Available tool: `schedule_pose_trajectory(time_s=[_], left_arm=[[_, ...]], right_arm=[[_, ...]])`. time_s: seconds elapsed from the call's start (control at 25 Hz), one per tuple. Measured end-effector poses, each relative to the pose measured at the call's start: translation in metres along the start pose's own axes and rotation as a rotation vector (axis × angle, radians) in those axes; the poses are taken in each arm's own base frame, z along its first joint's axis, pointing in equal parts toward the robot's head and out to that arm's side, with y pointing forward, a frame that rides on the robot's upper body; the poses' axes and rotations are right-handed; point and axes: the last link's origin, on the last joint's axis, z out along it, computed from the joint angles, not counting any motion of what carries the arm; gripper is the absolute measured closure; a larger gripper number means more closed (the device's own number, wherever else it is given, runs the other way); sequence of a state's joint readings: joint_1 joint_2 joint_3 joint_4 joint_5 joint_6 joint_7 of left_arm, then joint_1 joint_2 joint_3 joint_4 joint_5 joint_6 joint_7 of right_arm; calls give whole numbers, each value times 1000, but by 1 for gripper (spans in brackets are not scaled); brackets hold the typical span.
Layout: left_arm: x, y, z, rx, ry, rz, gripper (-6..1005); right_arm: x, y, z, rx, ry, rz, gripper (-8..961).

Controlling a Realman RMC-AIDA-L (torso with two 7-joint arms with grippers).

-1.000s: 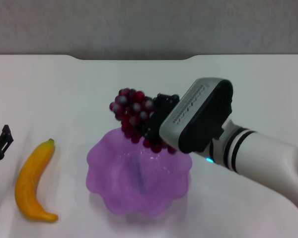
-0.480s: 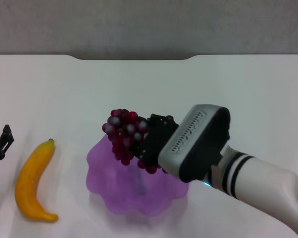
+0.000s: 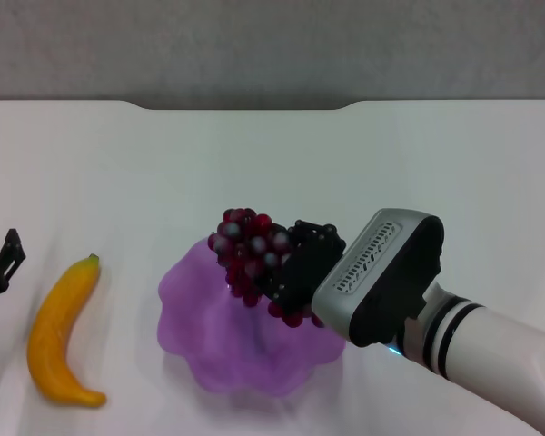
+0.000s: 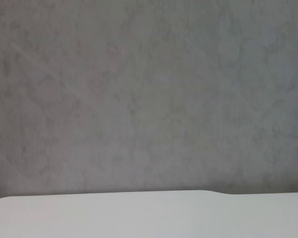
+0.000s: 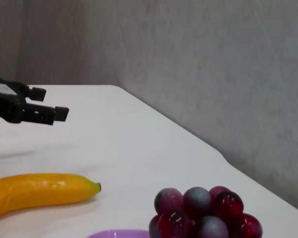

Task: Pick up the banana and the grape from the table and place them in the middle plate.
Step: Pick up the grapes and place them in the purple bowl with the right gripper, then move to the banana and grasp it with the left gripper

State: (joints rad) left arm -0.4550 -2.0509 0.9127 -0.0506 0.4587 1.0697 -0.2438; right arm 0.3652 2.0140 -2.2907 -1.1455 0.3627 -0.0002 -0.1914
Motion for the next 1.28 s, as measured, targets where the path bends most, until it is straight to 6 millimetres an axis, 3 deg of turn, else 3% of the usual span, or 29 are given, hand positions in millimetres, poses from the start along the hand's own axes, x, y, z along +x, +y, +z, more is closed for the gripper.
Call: schedule_pose_trajectory(time_s=[0.36,0.92,1.12,1.28], left_arm=[[1,1,0,-2,4,0,151],[1,0,0,-1,3,0,151],[1,0,1,-1,1,0,151],[-1,-1,-1,2,-2,0,151]], right_arm=[[19,0,-1,9,-8,86,371],[28,-8,-1,33,-12,163,270],[26,-11,1,34,-13,148,102],[20,-26,1,73,-34,142,96]])
